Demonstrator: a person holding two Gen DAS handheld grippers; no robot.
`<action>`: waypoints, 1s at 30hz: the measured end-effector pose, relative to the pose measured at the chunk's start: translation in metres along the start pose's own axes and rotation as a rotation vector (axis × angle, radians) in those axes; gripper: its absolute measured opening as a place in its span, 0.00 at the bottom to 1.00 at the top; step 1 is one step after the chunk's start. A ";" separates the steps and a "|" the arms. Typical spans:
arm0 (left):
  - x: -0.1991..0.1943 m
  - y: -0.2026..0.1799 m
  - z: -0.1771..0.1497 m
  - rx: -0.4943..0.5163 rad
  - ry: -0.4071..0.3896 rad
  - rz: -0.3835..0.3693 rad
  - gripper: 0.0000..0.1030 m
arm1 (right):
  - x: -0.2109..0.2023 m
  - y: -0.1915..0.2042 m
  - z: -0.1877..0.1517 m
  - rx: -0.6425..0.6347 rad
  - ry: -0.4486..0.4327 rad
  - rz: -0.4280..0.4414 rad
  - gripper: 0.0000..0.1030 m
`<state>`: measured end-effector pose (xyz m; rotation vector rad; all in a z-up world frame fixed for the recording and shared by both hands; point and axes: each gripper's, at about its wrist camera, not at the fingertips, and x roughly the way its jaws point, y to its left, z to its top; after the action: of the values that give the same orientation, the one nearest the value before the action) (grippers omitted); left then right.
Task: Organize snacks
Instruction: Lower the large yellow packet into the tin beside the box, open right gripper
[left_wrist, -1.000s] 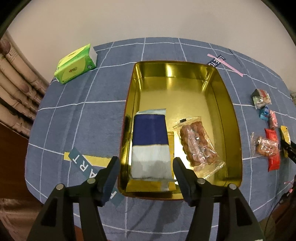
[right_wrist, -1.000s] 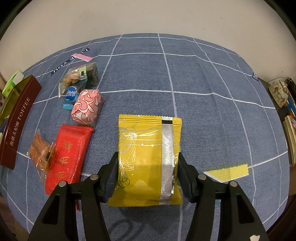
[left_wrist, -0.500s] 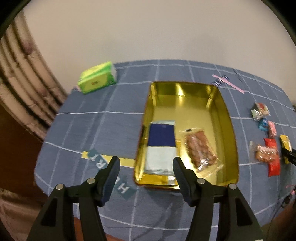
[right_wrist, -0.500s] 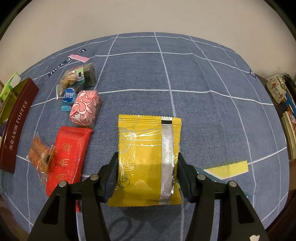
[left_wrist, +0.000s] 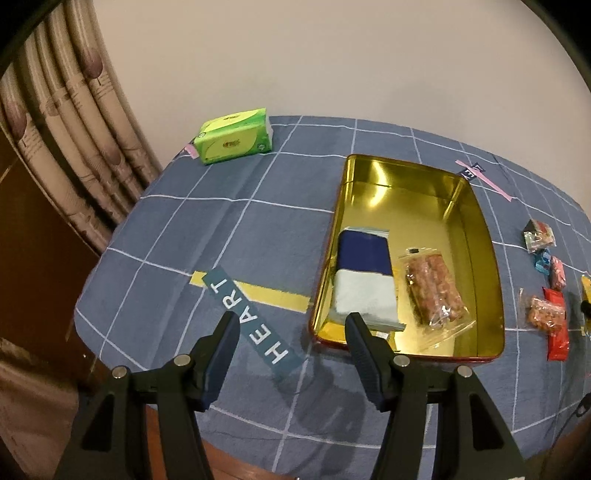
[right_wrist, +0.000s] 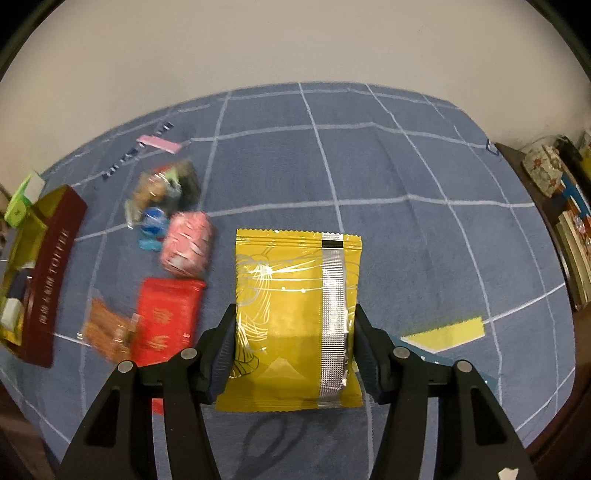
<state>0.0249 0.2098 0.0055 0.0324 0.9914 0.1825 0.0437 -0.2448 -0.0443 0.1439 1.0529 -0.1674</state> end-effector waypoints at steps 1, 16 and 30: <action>0.000 0.001 0.000 -0.005 0.000 -0.002 0.59 | -0.006 0.005 0.003 -0.003 -0.009 0.010 0.52; -0.008 0.035 -0.012 -0.129 -0.004 0.031 0.59 | -0.044 0.184 0.010 -0.257 -0.031 0.268 0.52; -0.005 0.045 -0.015 -0.176 0.008 0.022 0.59 | -0.025 0.310 -0.007 -0.445 0.025 0.322 0.52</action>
<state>0.0031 0.2524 0.0062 -0.1182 0.9799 0.2898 0.0896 0.0615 -0.0138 -0.0883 1.0533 0.3604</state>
